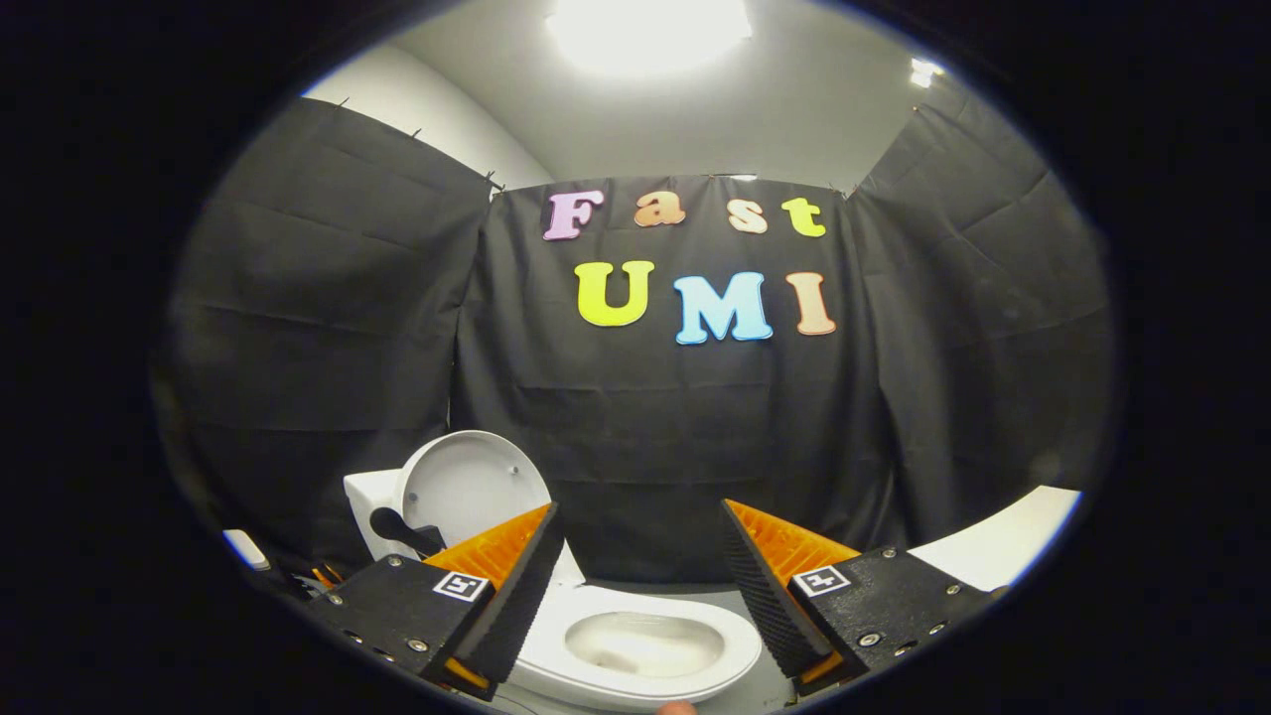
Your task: Open the toilet lid.
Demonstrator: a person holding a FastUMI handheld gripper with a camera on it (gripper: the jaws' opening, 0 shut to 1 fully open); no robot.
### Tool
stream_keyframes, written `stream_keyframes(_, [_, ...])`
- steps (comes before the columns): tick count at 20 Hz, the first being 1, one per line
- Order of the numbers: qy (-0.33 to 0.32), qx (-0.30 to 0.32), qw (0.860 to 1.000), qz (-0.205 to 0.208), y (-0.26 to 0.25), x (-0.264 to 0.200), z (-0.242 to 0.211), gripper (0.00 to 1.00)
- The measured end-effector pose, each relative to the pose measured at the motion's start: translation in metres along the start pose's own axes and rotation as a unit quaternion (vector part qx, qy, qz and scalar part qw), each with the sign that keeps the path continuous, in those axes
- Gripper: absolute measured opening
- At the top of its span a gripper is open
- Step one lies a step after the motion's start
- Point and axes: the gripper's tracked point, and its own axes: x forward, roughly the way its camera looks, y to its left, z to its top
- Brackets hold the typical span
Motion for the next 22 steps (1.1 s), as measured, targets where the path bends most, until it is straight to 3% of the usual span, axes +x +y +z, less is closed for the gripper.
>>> stream_keyframes(22, [0.017,0.007,0.998,-0.055,-0.044,-0.022,-0.017,0.96])
